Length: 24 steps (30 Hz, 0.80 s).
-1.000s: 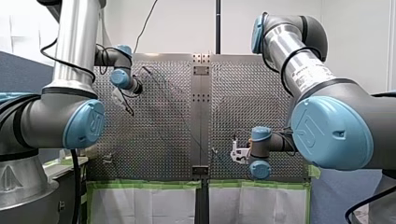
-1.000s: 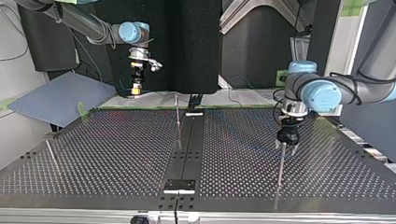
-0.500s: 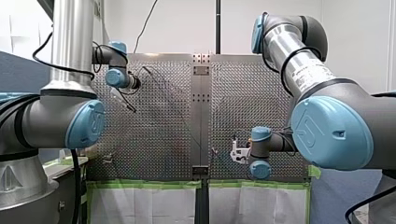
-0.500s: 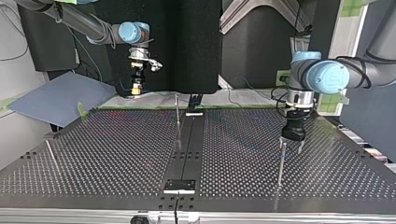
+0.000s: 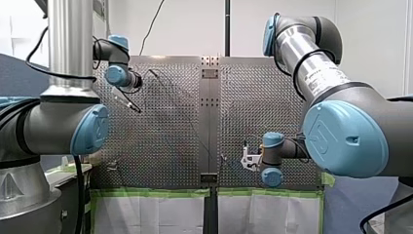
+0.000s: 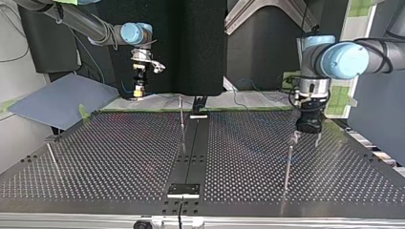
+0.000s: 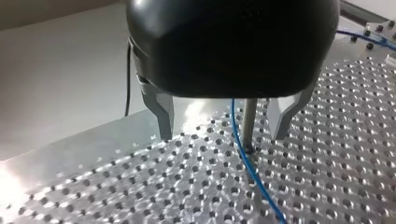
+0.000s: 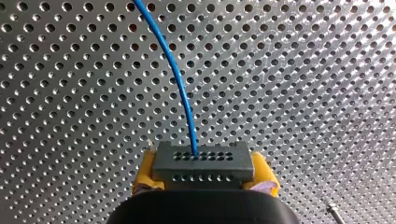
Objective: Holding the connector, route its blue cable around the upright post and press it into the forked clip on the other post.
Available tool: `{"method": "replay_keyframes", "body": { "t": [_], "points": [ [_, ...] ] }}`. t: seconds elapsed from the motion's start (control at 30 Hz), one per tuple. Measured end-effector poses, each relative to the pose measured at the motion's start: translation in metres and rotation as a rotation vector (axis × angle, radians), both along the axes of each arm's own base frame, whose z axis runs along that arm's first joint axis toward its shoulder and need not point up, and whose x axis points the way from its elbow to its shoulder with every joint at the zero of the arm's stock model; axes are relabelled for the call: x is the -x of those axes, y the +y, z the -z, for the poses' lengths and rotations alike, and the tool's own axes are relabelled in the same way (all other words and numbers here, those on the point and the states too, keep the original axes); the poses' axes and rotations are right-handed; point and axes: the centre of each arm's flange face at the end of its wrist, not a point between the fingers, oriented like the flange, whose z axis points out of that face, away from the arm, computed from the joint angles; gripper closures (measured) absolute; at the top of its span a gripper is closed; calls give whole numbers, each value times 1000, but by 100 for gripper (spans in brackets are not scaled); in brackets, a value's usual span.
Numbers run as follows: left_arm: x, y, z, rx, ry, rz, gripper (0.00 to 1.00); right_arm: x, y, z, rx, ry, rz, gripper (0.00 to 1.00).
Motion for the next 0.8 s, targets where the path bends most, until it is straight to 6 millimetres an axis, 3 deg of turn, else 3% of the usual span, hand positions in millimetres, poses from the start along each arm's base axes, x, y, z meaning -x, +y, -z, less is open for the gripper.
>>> {"method": "replay_keyframes", "body": {
  "t": [0.2,0.37,0.8],
  "points": [
    [11,3,1,-41,34,-24,0,-2,-1,-1,4,-2,-11,100],
    [20,13,-11,-79,39,-75,0,-3,-2,-2,5,-5,-18,100],
    [44,14,-94,-186,-42,-184,0,-1,-2,0,-11,-10,-16,100]
  ]
}}
